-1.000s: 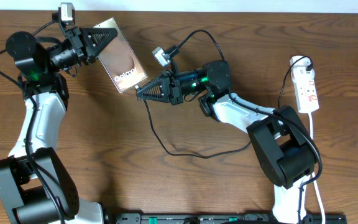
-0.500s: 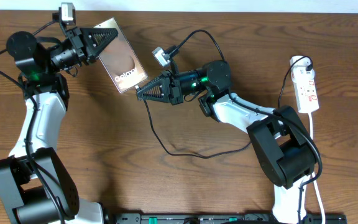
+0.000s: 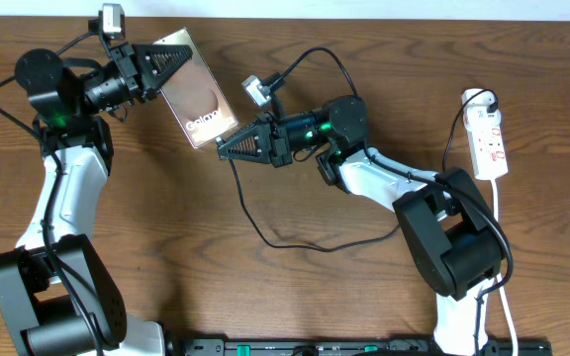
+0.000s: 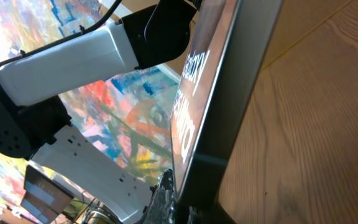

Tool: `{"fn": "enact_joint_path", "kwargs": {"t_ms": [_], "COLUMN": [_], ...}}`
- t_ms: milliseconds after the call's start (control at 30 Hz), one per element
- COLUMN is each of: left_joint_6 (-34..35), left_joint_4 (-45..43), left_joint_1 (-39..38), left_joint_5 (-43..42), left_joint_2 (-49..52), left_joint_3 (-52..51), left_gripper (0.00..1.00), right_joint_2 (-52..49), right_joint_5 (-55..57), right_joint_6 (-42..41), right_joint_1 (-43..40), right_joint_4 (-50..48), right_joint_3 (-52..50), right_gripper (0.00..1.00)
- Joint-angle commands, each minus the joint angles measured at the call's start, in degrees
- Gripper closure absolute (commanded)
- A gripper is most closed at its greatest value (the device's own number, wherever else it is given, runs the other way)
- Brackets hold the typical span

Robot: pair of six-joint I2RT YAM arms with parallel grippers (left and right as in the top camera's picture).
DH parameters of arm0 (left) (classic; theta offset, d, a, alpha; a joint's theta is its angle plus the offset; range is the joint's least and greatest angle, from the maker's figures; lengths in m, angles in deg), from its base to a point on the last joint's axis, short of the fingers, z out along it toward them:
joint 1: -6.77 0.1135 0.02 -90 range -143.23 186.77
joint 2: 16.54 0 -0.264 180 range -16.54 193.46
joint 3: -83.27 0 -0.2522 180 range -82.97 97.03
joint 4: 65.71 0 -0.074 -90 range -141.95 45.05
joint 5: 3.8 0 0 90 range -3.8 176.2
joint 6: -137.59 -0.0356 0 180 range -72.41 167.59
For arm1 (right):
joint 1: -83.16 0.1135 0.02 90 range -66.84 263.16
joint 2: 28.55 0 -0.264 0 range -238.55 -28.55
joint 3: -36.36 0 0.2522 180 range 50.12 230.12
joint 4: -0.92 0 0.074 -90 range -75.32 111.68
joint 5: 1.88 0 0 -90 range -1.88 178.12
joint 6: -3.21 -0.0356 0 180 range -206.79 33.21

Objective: Plug charger to phone and switch on socket

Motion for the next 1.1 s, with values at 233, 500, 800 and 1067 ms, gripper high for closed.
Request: {"fn": "enact_joint_path", "kwargs": {"t_ms": [233, 500, 800, 1067], "left_joint_6": [-3.96, -3.93, -4.39, -4.63], "left_joint_4": [-0.31, -0.28, -0.31, -0.31], "left_joint_1": [-0.61, -0.63, -2.67, -2.86], "left_joint_5": [-5.38, -5.84, -5.81, -5.81], "left_joint_2": [-1.27, -1.27, -1.27, -1.27], "left_joint_3": [1.29, 1.16, 0.61, 0.57], "left_gripper": [0.93, 0.93, 0.93, 0.93], "right_joint_2": [0.13, 0.13, 0.13, 0.13], "right_joint_5": [3.45, 5.55, 7.96, 10.16], "right_joint_6": [-3.41, -3.13, -2.73, -2.73], "right_joint_1": [0.24, 0.24, 0.24, 0.13], "right_joint_4": [-0.17, -0.17, -0.15, -0.15], "right_joint_3": [0.26, 0.26, 0.26, 0.26], "right_gripper": [0.99, 0.99, 0.99, 0.99]}}
